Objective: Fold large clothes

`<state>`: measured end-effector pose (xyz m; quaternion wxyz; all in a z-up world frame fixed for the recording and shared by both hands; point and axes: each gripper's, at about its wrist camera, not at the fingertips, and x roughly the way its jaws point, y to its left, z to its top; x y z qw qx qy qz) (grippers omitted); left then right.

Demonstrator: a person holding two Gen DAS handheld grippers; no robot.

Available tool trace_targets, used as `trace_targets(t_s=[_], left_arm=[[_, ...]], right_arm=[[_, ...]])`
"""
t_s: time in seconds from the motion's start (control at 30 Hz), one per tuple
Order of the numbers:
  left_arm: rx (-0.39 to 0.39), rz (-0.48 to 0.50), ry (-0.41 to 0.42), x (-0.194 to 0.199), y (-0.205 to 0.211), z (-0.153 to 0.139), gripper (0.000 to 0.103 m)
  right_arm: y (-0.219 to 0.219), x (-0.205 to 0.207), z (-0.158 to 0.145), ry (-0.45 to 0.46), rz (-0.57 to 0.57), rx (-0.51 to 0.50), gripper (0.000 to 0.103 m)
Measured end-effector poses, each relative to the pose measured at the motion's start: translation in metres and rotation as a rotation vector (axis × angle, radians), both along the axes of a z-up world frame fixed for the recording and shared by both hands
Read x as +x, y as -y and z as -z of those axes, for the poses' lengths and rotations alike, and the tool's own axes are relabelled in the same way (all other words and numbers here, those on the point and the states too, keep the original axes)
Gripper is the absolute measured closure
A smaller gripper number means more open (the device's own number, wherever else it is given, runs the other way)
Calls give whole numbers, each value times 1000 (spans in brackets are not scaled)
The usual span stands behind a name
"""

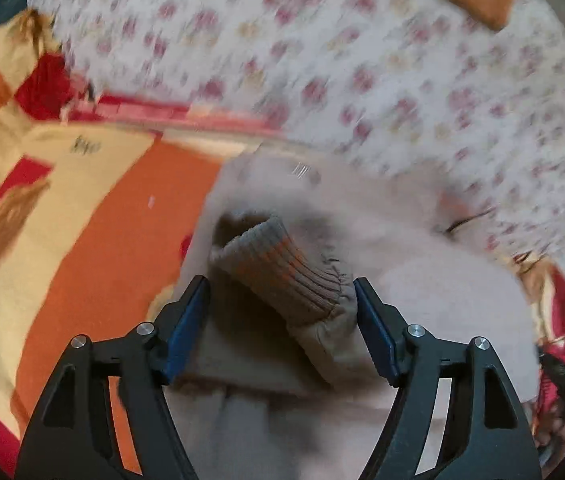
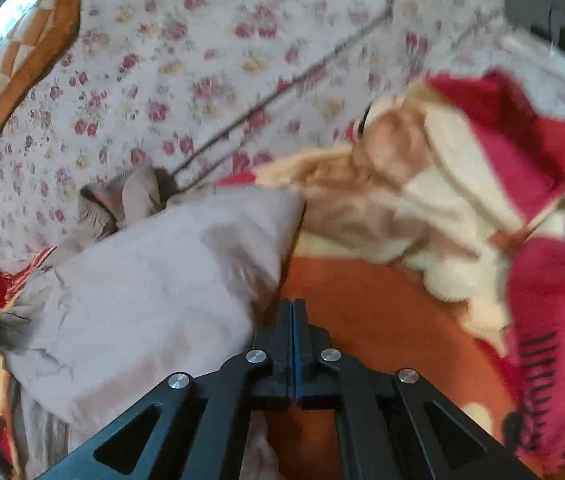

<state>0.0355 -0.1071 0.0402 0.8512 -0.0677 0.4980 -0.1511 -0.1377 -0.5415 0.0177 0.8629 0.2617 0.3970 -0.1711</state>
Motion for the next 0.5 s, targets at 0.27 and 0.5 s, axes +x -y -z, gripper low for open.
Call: trace_targets(t_s=[0.27,0.5], left_arm=[[-3,-66,139,-15,-14,-34,31],[65,-49,69,-14,-10,-10,30]], right_arm=[[-37,-14,-24,83,-152,-68,39],[-48,1,4,-154,-184,-176,43]])
